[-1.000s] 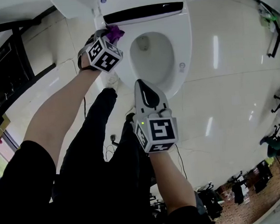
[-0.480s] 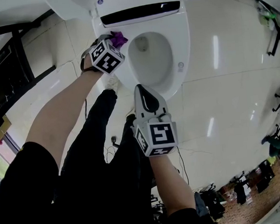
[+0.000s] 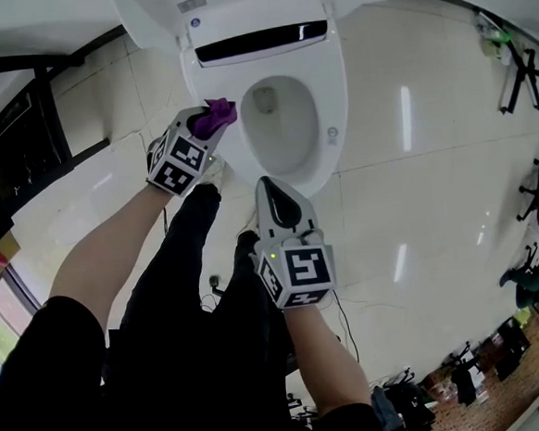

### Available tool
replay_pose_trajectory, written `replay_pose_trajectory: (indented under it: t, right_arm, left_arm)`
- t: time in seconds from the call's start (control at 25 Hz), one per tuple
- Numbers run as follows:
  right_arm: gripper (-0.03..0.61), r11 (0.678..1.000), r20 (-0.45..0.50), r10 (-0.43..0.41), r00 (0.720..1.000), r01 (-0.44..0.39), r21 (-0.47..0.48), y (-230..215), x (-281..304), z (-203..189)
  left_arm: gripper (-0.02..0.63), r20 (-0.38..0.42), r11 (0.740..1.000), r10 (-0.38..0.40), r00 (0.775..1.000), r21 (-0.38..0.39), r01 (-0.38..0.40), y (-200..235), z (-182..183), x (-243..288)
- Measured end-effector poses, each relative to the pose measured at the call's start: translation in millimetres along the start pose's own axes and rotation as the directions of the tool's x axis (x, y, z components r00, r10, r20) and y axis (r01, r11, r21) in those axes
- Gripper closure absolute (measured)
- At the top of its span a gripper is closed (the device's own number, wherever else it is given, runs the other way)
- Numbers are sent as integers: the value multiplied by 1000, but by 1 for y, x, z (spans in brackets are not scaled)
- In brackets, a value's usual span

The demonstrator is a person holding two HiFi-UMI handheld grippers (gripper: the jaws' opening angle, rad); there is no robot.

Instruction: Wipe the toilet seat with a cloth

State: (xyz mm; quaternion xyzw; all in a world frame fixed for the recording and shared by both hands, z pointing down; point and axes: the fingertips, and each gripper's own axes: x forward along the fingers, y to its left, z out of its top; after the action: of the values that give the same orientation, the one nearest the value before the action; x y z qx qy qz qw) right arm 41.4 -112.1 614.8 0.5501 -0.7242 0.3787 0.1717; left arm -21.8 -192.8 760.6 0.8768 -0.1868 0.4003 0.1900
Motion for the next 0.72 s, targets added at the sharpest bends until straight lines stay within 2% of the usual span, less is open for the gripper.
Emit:
replay_pose_trajectory:
  t: [0.16,0.36,0.6,0.72]
  right_arm:
    - [561,999,54,23,998,-21,-34,12,-34,23]
    - [561,994,129,71,989,-59,-97,34,-100,52]
    - [561,977,183,121,976,-85,-193,54,-190,73]
    - [561,960,206,153,967,-96,-262,63,-229,80]
  left_arm:
    - [520,47,1000,12,999,12,-13,-35,14,-56]
    - [520,135,997,56,989,43,-62,-80,56,-139]
    - [520,252,990,135,958,11,-143,-143,105,-226]
    - [520,300,988,154,941,-26,-153,-174,123,-263]
